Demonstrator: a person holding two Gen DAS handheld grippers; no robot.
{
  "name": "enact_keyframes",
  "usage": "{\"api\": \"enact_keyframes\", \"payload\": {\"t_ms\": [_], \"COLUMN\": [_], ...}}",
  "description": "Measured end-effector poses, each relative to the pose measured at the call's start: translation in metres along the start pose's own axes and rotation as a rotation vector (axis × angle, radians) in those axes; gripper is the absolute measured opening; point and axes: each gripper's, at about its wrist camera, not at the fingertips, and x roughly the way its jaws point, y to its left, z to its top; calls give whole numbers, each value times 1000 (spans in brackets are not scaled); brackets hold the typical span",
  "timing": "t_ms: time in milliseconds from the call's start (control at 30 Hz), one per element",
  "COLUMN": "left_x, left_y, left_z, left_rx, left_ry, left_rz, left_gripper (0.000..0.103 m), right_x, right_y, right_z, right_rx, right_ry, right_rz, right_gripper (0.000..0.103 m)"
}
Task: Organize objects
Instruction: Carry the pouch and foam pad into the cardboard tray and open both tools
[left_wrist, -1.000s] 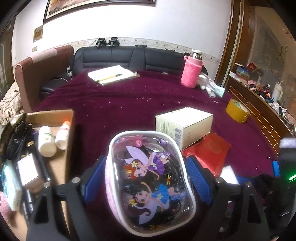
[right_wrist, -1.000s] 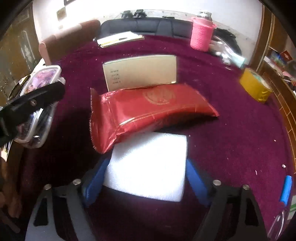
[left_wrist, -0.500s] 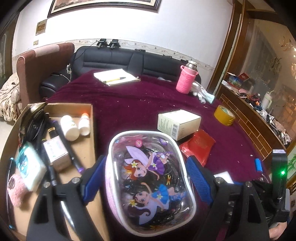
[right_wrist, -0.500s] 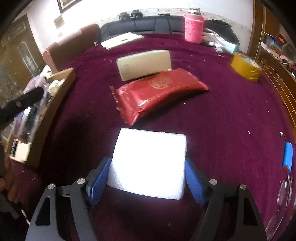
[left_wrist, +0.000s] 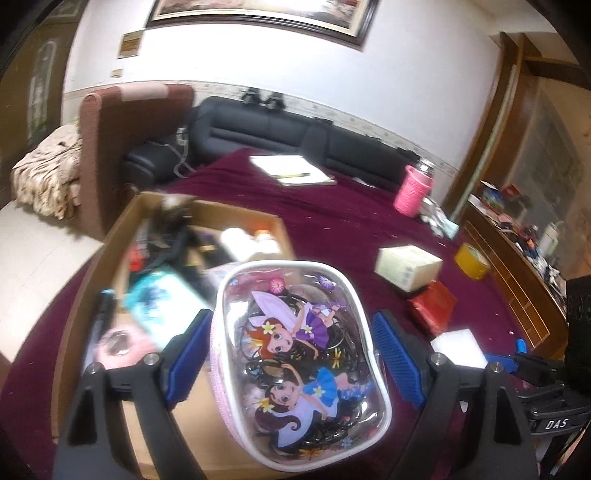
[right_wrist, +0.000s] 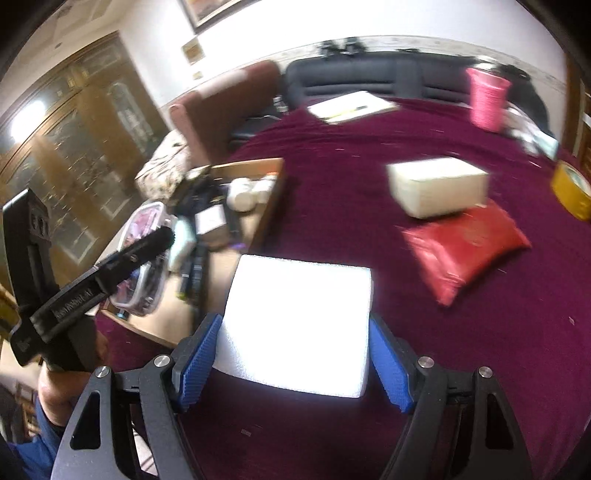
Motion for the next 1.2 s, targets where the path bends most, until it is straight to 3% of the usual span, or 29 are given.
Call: {"api": "enact_keyframes", "payload": {"t_ms": [233,600,933,1200], "left_x": [-10,-8,3,10], "left_y": [45,97,100,92], "left_z": [-6,-8,-9,-10], "left_rx": [-59,-149,-137,-109], "left_ry": [-7,-2,14,45], "left_rz": [68,107,122,130], "left_gripper": [86,86,86,86], "right_x": [33,78,104,100], "right_y": [61,100,108,108], "right_z": [20,8,-1,-4], "right_rx": [-89,-195,-246,-257], "right_ry": [9,40,66,77], "right_rz": [40,36,4,16], "right_gripper": [83,83,85,87]}}
